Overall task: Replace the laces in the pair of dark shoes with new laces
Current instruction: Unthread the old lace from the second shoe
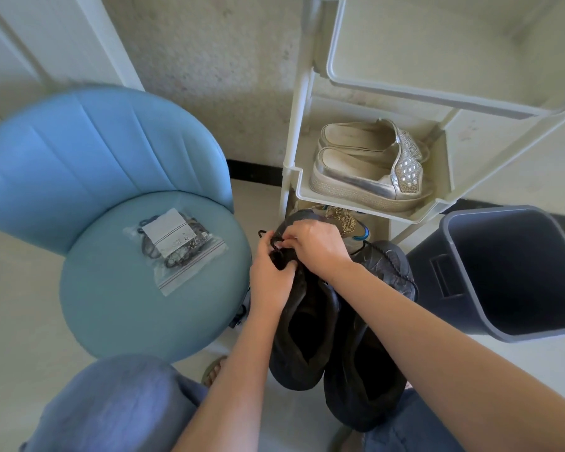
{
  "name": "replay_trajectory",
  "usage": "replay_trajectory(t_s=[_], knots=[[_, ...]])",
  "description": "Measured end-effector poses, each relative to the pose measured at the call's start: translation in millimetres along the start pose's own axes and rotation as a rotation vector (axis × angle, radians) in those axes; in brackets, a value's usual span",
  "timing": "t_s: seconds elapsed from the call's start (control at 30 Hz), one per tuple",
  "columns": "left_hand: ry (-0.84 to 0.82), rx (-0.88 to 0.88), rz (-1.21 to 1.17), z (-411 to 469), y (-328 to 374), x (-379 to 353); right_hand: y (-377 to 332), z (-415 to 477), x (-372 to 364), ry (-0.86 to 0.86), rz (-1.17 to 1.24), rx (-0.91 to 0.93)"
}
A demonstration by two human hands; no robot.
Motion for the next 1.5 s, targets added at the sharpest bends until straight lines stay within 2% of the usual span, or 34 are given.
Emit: replay_trajectory(t_s=[0.1, 0.23, 0.33, 0.47, 0.5, 0.6, 0.63, 0.77, 0.97, 1.03, 1.1, 1.17, 1.23, 1.3, 1.5], knots=[[0.018, 0.004, -0.013, 2.1, -0.2, 1.7, -12.3, -2.1, -4.8, 0.024, -0.126, 0.202], [0.016, -0.055, 0.111, 5.5, 8.1, 1.6, -11.3, -2.4, -7.3, 0.034, -0.114, 0.238], [0.03, -0.066, 0.116, 2.2, 9.0, 1.5, -5.9, 0.8, -6.5, 0.051, -0.075, 0.133], [0.022, -0.043, 0.105, 3.1, 9.0, 1.8, 5.8, 1.2, -5.3, 0.011, 0.114, -0.028], [0.028, -0.036, 0.11, 2.5, 9.0, 1.9, 7.8, 2.0, -3.8, 0.01, 0.199, -0.077], [0.055, -0.074, 0.137, 0.3, 9.9, 1.6, 7.4, 8.4, 9.5, 0.135, 0.734, -0.306], [0.083, -0.094, 0.141, 0.7, 11.0, 2.8, 5.8, 11.7, 13.2, 0.154, 0.826, -0.325], [0.15, -0.042, 0.092, 7.6, 8.5, 10.4, 9.2, 11.2, 12.3, 0.047, 0.853, -0.342], [0.194, -0.019, -0.157, 5.4, 17.4, 15.8, 23.4, 17.2, 31.3, 0.121, 1.004, -0.404], [0.241, 0.017, -0.314, 8.6, 27.6, 22.7, 16.6, 16.6, 31.5, 0.054, 1.054, -0.379], [0.261, 0.035, -0.468, 9.9, 41.7, 28.5, -2.6, 11.4, 28.2, -0.102, 0.994, -0.245], [0.254, 0.011, -0.494, 8.4, 57.3, 32.9, -19.4, 2.5, 25.8, -0.208, 1.093, -0.188], [0.231, -0.039, -0.438, 4.5, 72.8, 36.2, -30.0, -4.4, 29.4, -0.269, 1.348, -0.228], [0.188, -0.083, -0.37, 0.8, 86.5, 38.2, -32.5, -7.8, 37.9, -0.276, 1.471, -0.258], [0.065, -0.351, -0.061, -26.5, 116.6, 34.0, -15.7, -32.6, 68.6, -0.341, 1.23, -0.242]])
Point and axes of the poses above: each hand's wrist, its own z-axis towards the middle knuckle, its own x-axis out of the back of the hand, y = z × x, the point moved 6 cm from there along z, towards the middle knuckle, and after that the axes turned 3 degrees about y, right-handed, at the moved point
